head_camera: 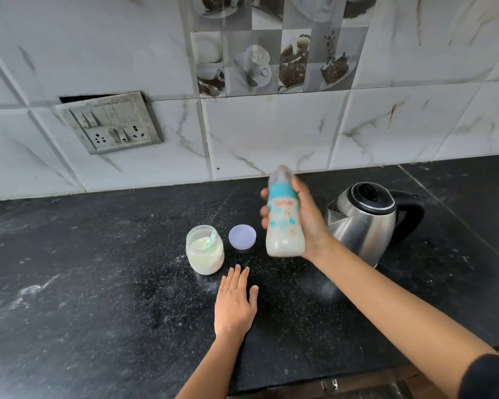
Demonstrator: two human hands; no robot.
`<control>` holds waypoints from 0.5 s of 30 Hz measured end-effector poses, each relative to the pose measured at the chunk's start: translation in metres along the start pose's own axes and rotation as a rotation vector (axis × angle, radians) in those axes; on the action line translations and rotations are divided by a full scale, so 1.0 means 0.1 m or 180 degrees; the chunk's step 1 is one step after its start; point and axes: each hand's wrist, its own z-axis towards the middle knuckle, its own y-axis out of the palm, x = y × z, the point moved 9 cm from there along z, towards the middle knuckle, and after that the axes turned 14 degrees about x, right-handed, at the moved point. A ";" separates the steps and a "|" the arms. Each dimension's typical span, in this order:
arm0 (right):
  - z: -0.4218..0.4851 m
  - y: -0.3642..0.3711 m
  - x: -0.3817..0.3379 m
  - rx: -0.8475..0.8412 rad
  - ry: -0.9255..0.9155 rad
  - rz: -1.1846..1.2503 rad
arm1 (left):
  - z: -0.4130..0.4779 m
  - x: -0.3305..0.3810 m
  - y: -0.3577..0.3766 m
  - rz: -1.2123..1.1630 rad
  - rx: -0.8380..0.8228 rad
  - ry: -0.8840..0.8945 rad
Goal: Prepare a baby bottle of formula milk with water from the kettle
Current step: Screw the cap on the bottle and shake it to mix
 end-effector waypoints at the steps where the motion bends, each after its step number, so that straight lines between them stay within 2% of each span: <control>1: -0.03 0.01 0.06 -0.0085 -0.0020 -0.0144 | 0.00 0.00 0.00 -0.0006 0.0002 -0.0001; 3: -0.05 0.01 0.07 -0.0078 -0.0068 -0.0181 | 0.00 0.00 0.00 -0.0008 0.0021 0.0002; 7: 0.04 0.00 -0.05 0.0245 0.0067 0.0287 | 0.00 0.00 0.00 -0.0031 0.0035 0.0004; 12: -0.11 0.13 0.17 -0.0190 0.0017 -0.0266 | 0.00 0.00 0.00 -0.0005 0.0042 0.0006; 15: 0.05 0.11 0.03 0.0019 0.0177 0.0305 | 0.00 0.01 0.00 -0.0024 0.0044 0.0019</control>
